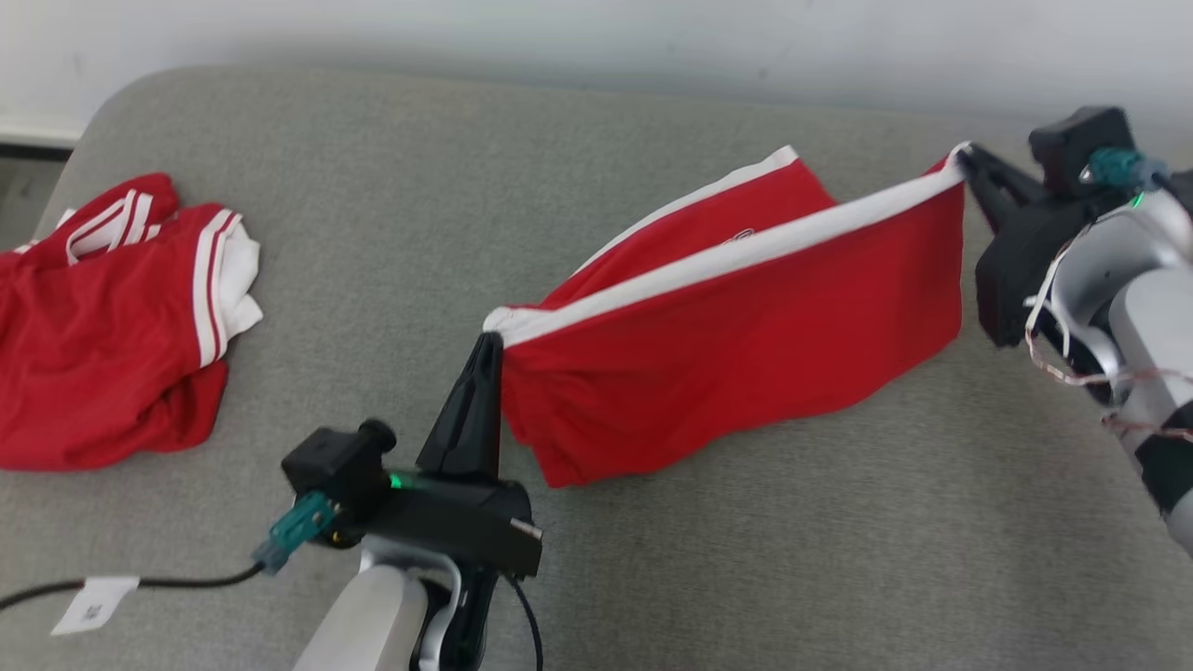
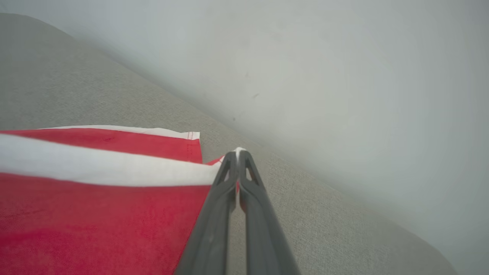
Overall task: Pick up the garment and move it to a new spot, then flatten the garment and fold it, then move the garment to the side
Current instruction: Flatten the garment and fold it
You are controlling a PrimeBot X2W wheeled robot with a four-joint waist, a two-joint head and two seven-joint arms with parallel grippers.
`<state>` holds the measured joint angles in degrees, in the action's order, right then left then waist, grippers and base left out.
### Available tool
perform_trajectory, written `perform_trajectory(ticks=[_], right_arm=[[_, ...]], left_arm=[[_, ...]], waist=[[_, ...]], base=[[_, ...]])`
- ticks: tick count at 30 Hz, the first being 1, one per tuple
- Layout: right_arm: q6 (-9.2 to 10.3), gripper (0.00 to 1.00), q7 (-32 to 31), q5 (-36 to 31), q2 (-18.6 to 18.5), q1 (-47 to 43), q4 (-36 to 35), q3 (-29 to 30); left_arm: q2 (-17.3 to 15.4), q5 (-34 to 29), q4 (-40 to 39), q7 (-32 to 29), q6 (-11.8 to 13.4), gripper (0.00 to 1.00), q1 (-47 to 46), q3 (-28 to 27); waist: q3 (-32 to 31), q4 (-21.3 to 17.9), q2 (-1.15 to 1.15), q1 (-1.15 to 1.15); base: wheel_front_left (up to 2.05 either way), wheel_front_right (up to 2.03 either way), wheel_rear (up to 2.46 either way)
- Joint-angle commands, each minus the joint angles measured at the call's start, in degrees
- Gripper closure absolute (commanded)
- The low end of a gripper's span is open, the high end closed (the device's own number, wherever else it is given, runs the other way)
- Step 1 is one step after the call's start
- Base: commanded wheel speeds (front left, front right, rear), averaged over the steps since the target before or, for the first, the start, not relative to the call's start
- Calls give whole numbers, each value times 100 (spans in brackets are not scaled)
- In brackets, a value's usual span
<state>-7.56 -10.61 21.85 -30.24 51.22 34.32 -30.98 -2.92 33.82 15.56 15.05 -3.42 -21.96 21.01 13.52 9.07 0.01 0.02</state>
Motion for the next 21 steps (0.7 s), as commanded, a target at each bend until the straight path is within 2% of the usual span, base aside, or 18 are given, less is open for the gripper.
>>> perform_trajectory(ticks=[1, 7, 15, 21], right_arm=[[15, 100, 92, -70, 77, 176, 188, -13], [15, 100, 426, -245, 273, 809, 1075, -160], [15, 100, 1024, -494, 550, 1473, 1955, -115], [15, 100, 1216, -737, 789, 1843, 2494, -148]], left_arm=[[3, 56, 92, 18, 55, 100, -160, 54], [2, 321, 440, 18, 304, 100, -673, 267], [3, 556, 706, 18, 457, 100, -1213, 388], [4, 732, 887, 18, 545, 100, -1468, 533]], waist=[[280, 289, -1, -2], [514, 502, -1, -2], [783, 665, -1, -2], [909, 741, -1, -2]], base=[[0, 0, 0], [0, 0, 0], [0, 0, 0], [0, 0, 0]])
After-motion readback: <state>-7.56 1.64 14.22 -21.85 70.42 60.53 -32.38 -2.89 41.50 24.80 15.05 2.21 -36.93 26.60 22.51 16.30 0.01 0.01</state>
